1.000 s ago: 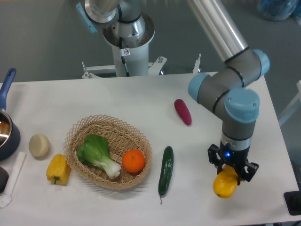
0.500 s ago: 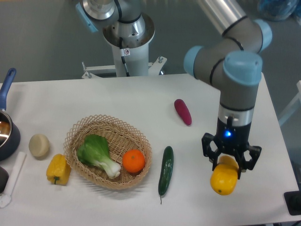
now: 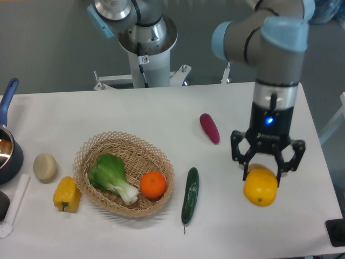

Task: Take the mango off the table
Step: 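Lift the held mango up off the table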

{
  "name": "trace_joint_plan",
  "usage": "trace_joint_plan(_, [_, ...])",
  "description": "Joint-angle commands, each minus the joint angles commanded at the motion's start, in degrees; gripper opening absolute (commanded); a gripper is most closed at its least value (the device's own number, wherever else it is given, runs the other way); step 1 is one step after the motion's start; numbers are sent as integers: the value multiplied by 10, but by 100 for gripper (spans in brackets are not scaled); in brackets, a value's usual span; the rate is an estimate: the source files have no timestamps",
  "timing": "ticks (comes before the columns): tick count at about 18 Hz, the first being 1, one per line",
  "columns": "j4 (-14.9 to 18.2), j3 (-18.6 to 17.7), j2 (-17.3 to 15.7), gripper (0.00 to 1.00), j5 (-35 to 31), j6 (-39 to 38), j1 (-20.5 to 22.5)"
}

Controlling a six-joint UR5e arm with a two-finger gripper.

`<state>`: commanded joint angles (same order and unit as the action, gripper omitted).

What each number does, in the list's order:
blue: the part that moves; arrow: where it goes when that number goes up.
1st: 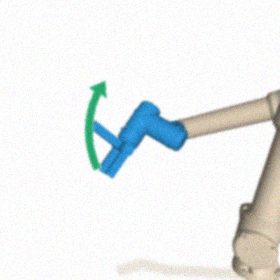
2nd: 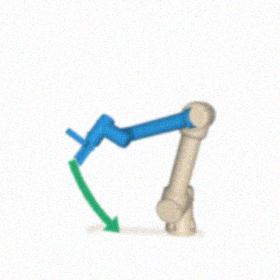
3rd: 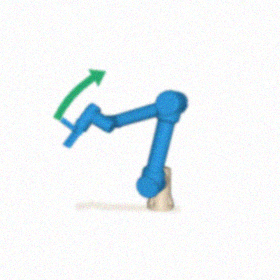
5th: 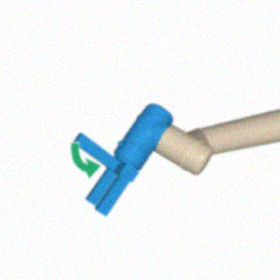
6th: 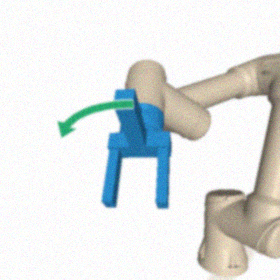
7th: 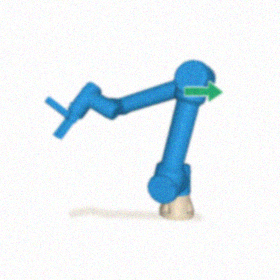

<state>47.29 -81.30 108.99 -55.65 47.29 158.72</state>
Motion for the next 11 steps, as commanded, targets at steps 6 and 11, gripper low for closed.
trace_joint_plan(6, [0,-22,-25,40,11,3,20])
trace_joint_plan(11, [0,-22,-24,40,15,5,24])
